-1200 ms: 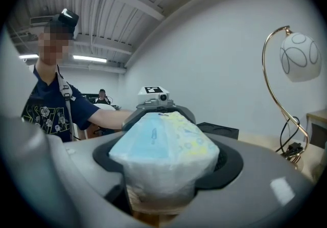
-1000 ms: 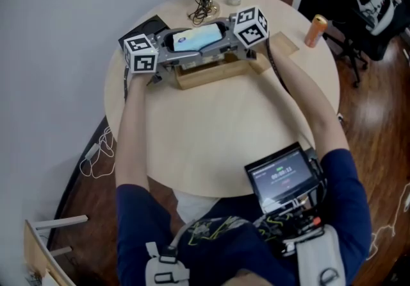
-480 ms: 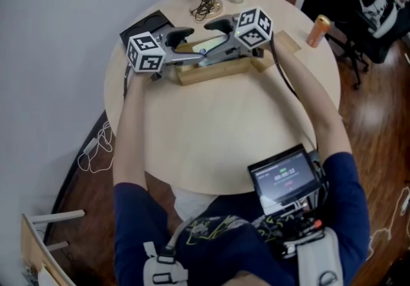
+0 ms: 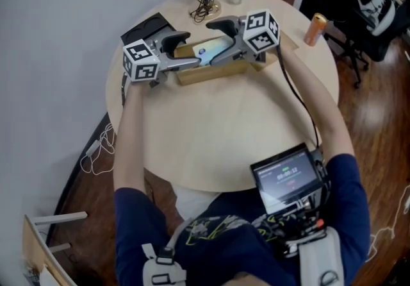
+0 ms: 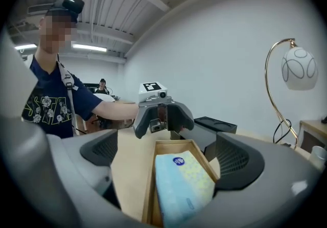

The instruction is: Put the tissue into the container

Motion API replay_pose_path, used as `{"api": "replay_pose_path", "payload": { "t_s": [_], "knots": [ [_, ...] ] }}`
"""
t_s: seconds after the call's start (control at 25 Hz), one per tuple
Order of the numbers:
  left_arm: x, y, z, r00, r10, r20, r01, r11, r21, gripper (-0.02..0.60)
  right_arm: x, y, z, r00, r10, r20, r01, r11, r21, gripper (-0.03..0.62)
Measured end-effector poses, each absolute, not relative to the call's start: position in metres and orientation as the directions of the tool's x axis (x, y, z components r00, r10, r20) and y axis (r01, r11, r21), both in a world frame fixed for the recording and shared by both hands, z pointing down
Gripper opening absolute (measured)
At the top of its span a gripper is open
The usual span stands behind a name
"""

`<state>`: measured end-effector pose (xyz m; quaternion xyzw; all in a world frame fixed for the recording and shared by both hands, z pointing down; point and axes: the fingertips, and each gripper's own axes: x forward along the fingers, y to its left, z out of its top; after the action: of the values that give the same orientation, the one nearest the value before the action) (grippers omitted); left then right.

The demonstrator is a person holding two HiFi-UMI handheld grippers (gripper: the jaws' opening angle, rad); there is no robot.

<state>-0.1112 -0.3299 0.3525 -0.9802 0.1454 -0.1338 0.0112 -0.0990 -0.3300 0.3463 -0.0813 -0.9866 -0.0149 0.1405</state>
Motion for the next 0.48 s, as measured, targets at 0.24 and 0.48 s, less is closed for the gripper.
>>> {"api": "replay_pose_path", "payload": {
  "t_s": [0.24,0.48],
  "knots": [
    [-0.11,-0.315,0.334,0.93,-0.332,0.156,-0.317,-0.942,-0.114,0.205,-0.096,-0.304,0.337,-0.963,0.196,0.183,0.194,0.98,-0.029,0.551],
    [-0.109,-0.292,0.325,0.941,-0.336,0.021,-0.335,-0.941,-0.054,0.031,-0.087,-0.284,0.338,-0.981,0.17,0.097,0.167,0.985,-0.047,0.286]
  ]
}}
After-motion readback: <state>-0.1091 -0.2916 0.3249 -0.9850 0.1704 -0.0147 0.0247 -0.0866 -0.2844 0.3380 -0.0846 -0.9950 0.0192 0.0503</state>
